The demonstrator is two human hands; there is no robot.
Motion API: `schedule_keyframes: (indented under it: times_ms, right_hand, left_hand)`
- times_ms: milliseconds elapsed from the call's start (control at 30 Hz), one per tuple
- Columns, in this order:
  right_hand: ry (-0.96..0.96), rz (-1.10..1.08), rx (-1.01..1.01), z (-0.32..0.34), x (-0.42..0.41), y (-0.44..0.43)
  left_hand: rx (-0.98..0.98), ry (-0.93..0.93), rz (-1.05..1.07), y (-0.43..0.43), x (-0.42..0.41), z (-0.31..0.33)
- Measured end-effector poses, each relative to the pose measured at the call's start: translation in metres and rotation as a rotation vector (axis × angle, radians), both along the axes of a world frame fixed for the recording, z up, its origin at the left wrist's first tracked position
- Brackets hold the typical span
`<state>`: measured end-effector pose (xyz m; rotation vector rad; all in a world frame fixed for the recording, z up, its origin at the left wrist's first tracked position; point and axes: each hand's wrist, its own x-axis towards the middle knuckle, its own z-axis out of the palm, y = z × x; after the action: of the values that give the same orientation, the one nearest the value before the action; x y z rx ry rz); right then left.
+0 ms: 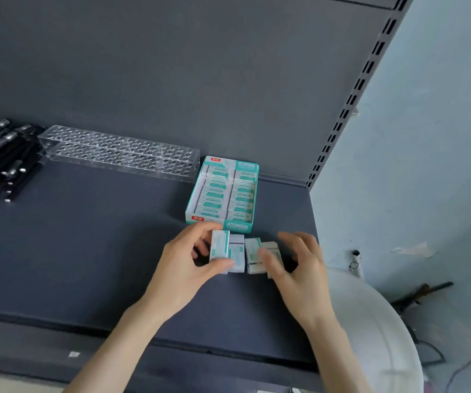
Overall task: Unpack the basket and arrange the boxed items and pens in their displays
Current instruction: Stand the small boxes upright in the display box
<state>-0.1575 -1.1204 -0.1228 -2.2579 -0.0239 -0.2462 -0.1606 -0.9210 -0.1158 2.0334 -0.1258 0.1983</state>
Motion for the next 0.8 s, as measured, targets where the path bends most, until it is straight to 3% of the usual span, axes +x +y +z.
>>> schedule_keyframes:
  times_ms: [267, 467, 667, 800]
  right_hand:
    - [-0.014, -0.014, 0.047, -0.005, -0.002, -0.005]
    - [-0.028, -0.017, 0.317, -0.001, -0.003, -0.005]
    - [-0.059, 0.189, 0.537, 0.034, 0.015, 0.012]
    - [-0.076, 0.290, 0.615, 0.049, 0.032, 0.029]
  left_hand:
    - [-0.158, 0.123, 0.004, 0.000, 0.003, 0.004]
    - [-0.344, 0.117, -0.017, -0.003, 0.002, 0.009]
    - [-0.543, 0.122, -0.082, -0.009, 0.007, 0.026]
    - [-0.665, 0.267, -0.119, -0.002, 0.024, 0.036]
